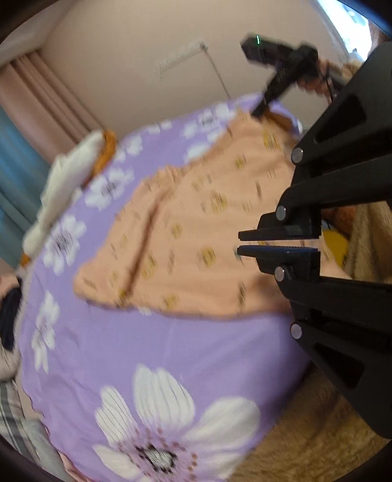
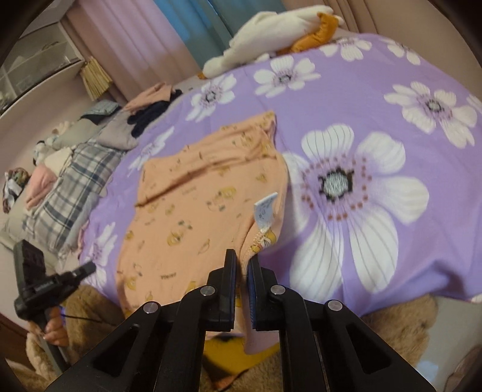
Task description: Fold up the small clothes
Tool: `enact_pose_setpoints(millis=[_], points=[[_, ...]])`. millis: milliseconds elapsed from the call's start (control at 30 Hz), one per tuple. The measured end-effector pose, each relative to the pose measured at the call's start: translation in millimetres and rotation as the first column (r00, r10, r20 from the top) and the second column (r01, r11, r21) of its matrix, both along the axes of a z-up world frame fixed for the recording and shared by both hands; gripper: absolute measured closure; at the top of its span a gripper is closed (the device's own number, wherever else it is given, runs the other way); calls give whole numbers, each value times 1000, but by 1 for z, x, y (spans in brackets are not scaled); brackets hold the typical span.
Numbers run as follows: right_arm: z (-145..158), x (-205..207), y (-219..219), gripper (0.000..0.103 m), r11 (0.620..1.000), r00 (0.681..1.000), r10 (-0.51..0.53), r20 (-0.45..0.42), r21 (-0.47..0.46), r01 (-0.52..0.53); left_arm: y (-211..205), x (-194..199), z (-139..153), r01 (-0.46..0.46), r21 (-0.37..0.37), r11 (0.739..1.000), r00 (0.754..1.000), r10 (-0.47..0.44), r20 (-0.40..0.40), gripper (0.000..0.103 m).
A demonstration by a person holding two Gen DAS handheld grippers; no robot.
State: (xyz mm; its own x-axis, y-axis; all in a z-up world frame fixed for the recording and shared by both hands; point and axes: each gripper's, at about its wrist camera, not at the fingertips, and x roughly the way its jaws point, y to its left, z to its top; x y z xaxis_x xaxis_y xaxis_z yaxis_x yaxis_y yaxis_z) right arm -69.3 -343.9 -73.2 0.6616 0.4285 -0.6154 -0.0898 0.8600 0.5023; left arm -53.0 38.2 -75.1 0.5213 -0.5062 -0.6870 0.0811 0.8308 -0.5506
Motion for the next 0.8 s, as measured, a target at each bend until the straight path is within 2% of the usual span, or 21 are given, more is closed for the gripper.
enact_pose_setpoints(millis=[67, 133, 200, 300, 400, 467, 500, 533, 567, 600, 700, 800], points=[[3, 2, 3, 94, 1000, 1000, 6, 12, 5, -6, -2, 2, -14, -2, 53, 999, 998, 5, -60, 87], [4, 3, 6, 94, 1000, 1000, 11, 9, 8, -11, -2, 0, -24, 8, 51, 999, 995, -2, -103, 60], [5, 5, 10, 94, 1000, 1000, 12, 11, -1, -12, -3, -1, -34, 40, 41, 998, 988, -33, -150, 48], [6, 4, 8, 94, 1000, 1000, 14, 12, 4, -14, -5, 0, -45, 42, 73, 996, 984, -29, -176, 47], [7, 5, 7, 94, 1000, 1000, 14, 14, 12, -14, -14, 3, -62, 66, 43, 997, 975, -55, -215, 49], [7, 6, 8, 94, 1000, 1000, 17, 16, 14, -18, -23, 4, -68, 98, 36, 995, 975, -89, -204, 51], [8, 7, 8, 94, 1000, 1000, 18, 17, 14, -18, -26, 5, -67, 103, 59, 993, 976, -90, -200, 61], [8, 7, 8, 94, 1000, 1000, 18, 16, 14, -19, -27, 4, -66, 106, 104, 989, 977, -84, -193, 83], [8, 7, 9, 94, 1000, 1000, 20, 17, 16, -20, -27, 3, -65, 109, 112, 988, 978, -86, -188, 92], [9, 7, 9, 94, 1000, 1000, 22, 18, 18, -22, -25, 2, -65, 110, 78, 991, 979, -94, -182, 95], [11, 8, 9, 94, 999, 999, 23, 25, 26, -24, -21, -1, -55, 82, 43, 996, 986, -75, -148, 96], [15, 8, 6, 94, 999, 999, 15, 34, 33, -17, -22, -4, -32, 94, 16, 995, 993, -93, -73, 96]])
